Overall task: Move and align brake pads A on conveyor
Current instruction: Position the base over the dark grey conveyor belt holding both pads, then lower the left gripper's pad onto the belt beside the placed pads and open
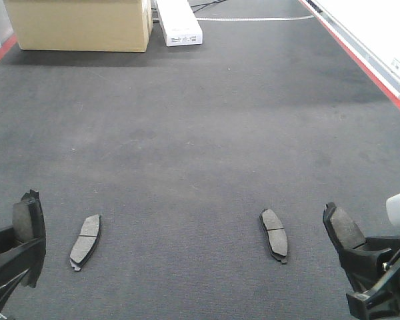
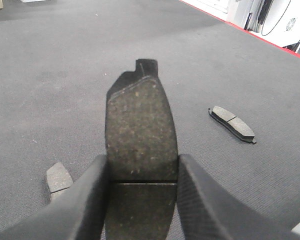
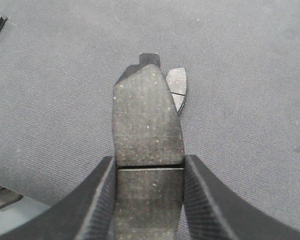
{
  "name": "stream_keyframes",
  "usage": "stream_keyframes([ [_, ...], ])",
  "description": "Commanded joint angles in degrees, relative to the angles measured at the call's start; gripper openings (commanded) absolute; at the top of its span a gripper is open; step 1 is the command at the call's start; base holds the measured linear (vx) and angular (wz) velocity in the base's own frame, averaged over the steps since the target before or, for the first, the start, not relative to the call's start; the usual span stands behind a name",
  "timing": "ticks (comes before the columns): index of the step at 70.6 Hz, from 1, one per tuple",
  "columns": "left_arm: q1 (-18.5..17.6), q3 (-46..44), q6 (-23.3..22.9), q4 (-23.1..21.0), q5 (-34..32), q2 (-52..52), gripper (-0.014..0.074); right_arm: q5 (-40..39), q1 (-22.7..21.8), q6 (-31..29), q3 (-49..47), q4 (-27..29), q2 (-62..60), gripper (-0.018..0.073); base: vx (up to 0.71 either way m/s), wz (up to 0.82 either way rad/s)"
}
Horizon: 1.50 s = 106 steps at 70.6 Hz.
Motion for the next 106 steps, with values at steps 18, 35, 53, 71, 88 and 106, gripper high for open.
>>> stream_keyframes([
  [18, -0.2, -1.8, -0.1, 0.3, -5.3, -0.2, 0.0128, -4.6, 0.0, -0.5, -1.7, -0.3, -0.4, 0.0183, 0.0, 0.0],
  [35, -0.2, -1.8, -0.1, 0.3, -5.3, -0.2, 0.0128, -4.6, 0.0, -0.5, -1.7, -0.3, -0.4, 0.0183, 0.0, 0.0],
  [53, -0.2, -1.8, -0.1, 0.3, -6.4, -0.2, 0.0128, -4.6, 0.0, -0.5, -1.7, -0.3, -0.4, 0.0183, 0.0, 0.0],
  [71, -0.2, -1.8, -0.1, -0.2, -8.6, 1.9, 0.0128, -4.6, 0.0, -0.5, -1.7, -0.3, -0.4, 0.0183, 0.0, 0.0],
  [88, -0.2, -10.2, -0.2, -1.7, -10.6, 18.7, 0.013, -4.6, 0.0, -0.5, -1.7, -0.3, -0.4, 0.0183, 0.0, 0.0],
  [106, -0.2, -24.1, -0.2, -11.6, -7.5, 40.8, 0.013, -4.6, 0.0, -0.5, -1.7, -0.3, -0.4, 0.0183, 0.0, 0.0],
])
